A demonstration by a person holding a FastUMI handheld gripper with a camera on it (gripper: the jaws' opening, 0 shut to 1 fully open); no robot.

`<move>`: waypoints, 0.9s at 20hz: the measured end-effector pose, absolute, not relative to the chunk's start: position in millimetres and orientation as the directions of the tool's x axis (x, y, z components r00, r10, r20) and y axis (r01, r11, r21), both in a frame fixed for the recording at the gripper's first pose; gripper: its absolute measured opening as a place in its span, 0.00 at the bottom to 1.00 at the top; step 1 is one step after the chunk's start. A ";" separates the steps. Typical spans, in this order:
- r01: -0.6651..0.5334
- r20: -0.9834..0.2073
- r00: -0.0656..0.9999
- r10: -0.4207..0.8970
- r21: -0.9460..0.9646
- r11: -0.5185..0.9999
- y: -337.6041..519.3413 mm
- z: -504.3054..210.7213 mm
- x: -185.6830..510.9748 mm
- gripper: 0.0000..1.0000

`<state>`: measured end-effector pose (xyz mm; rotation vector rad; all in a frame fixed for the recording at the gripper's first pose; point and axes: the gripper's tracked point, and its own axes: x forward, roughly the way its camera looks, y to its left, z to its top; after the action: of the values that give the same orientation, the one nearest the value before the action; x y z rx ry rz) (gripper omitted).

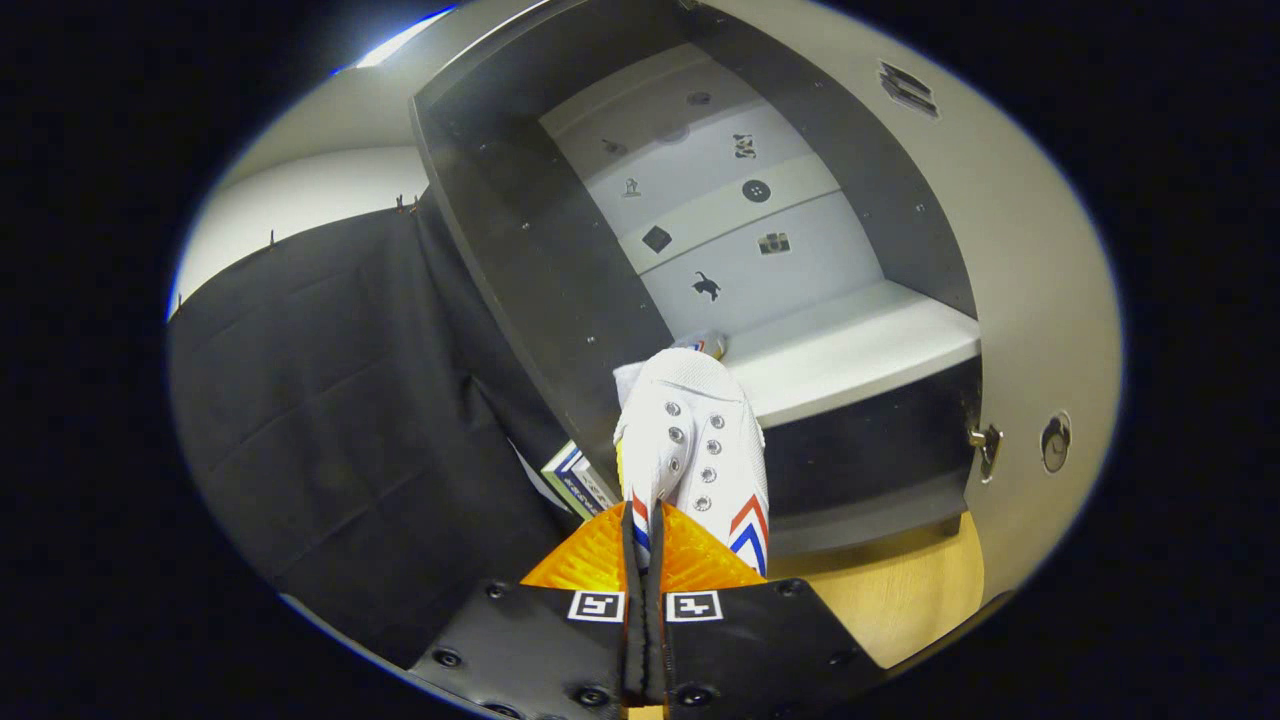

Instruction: Open the shoe cabinet door, grab the shoes and put them into the shoe cabinet, then close the shoe cabinet door.

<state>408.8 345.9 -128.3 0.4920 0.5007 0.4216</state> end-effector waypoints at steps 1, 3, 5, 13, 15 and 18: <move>-0.258 -0.331 0.811 0.482 0.536 0.804 345.3 -121.7 421.8 0.01; -0.253 -0.298 0.840 0.453 0.524 0.813 339.9 -104.9 447.2 0.01; -0.246 -0.270 0.866 0.422 0.504 0.828 333.2 -90.1 473.8 0.01; -0.165 -0.256 0.923 0.287 0.409 0.897 313.4 -85.3 568.1 0.01; -0.140 -0.276 0.926 0.256 0.380 0.915 309.3 -94.8 589.8 0.01; -0.100 -0.313 0.928 0.200 0.307 0.946 303.1 -114.5 617.0 0.01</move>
<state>617.0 303.1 -114.5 0.2916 0.3489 0.1561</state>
